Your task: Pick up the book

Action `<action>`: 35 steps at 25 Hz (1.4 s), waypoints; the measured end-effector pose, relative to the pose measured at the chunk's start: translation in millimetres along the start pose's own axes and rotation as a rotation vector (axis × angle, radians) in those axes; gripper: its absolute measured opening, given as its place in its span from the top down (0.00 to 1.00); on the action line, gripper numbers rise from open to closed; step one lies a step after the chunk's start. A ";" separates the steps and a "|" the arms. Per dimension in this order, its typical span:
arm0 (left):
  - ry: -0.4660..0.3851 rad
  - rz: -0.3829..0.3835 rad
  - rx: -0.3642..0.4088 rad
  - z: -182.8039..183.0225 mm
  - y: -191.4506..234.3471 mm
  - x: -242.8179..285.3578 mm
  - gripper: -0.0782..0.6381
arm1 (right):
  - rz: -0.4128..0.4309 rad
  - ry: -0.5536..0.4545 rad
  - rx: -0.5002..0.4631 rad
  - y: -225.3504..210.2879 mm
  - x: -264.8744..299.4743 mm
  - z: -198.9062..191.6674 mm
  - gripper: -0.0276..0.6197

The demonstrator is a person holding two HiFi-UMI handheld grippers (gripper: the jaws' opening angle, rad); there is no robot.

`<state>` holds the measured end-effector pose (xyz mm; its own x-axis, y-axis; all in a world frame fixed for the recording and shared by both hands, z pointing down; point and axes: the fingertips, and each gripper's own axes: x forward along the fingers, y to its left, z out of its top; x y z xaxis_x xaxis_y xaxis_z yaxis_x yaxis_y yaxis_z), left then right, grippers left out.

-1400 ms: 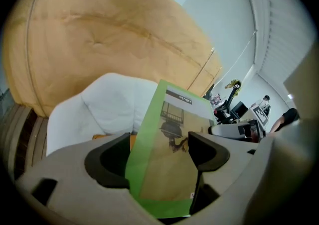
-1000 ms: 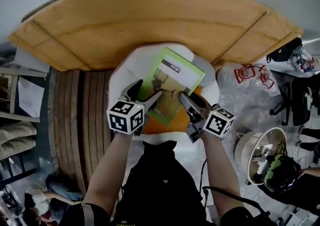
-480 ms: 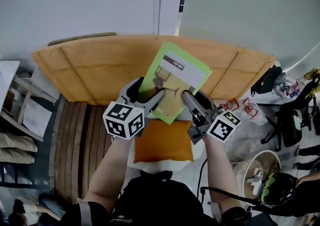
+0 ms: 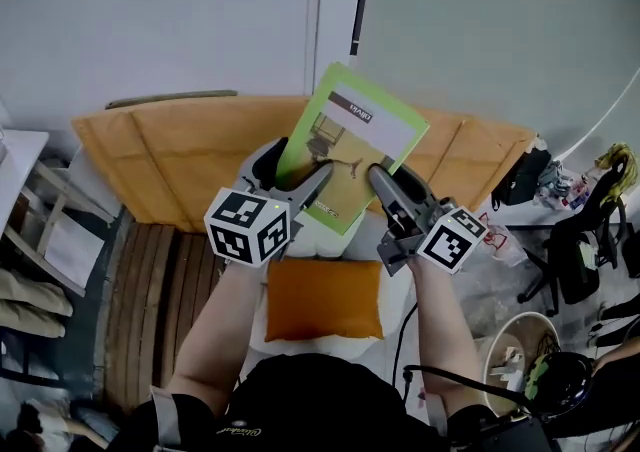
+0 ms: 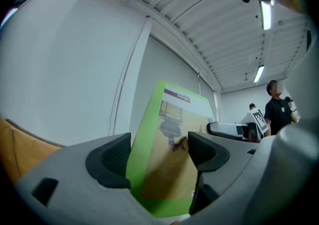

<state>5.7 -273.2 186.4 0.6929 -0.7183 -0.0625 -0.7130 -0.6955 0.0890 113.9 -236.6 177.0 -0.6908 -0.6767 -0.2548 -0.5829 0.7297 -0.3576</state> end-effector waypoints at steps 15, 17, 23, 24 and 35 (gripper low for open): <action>-0.007 -0.005 -0.001 3.0 16.6 -0.4 0.38 | -0.007 -0.006 -0.022 1.0 18.1 -0.8 0.71; -0.006 -0.005 -0.005 1.7 16.8 0.4 0.38 | -0.007 -0.004 -0.023 0.3 18.1 -1.3 0.71; -0.001 -0.006 -0.013 -2.3 17.0 1.6 0.38 | -0.011 -0.001 -0.017 -1.8 17.5 -3.2 0.71; 0.000 -0.005 -0.015 -2.9 17.1 1.9 0.38 | -0.012 -0.001 -0.016 -2.4 17.5 -3.5 0.71; 0.014 0.002 -0.039 -11.6 19.0 4.9 0.38 | -0.018 -0.002 0.003 -8.5 16.9 -7.9 0.71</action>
<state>-3.2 -289.7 199.3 0.6929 -0.7194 -0.0484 -0.7100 -0.6925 0.1281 103.8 -253.4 182.8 -0.6793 -0.6901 -0.2496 -0.5941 0.7168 -0.3650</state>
